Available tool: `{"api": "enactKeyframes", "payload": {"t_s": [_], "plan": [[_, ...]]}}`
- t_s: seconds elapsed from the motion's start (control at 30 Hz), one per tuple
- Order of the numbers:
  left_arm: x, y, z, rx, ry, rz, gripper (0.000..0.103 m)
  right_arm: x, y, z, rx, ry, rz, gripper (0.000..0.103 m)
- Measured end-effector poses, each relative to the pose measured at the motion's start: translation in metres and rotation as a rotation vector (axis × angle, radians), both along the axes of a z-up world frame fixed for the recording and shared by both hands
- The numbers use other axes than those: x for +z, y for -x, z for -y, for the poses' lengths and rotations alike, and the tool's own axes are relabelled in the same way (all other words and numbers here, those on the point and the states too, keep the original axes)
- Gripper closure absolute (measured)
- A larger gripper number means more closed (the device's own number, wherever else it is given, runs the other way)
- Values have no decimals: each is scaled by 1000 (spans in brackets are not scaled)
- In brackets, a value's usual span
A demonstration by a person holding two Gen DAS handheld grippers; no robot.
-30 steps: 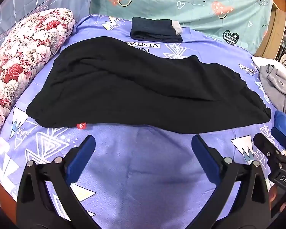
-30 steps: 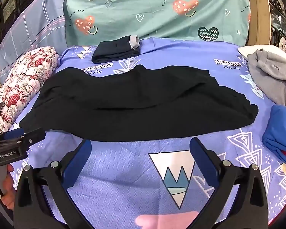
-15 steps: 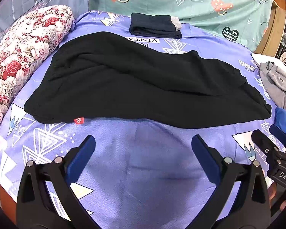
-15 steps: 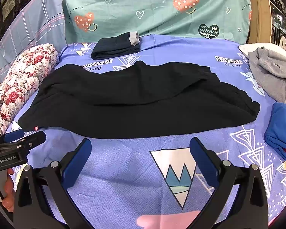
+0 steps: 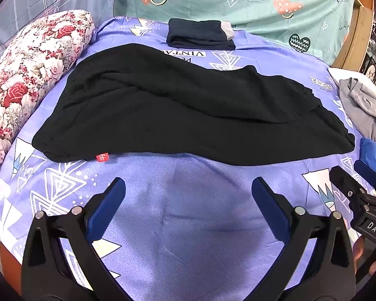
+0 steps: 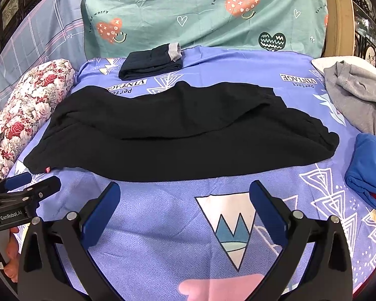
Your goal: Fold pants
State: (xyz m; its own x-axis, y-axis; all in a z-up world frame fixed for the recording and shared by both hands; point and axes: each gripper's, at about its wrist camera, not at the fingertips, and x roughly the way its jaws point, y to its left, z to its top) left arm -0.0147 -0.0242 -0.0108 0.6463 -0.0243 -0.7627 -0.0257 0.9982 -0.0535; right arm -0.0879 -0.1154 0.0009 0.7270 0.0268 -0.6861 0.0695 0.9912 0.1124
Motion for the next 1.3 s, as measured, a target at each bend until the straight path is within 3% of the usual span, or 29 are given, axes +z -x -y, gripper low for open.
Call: {"api": "enactKeyframes", "payload": {"t_s": [1.3], "plan": [[-1,-3,3,-5,0,-4,2,-14,4,-1,-5,19,-1,1]]}}
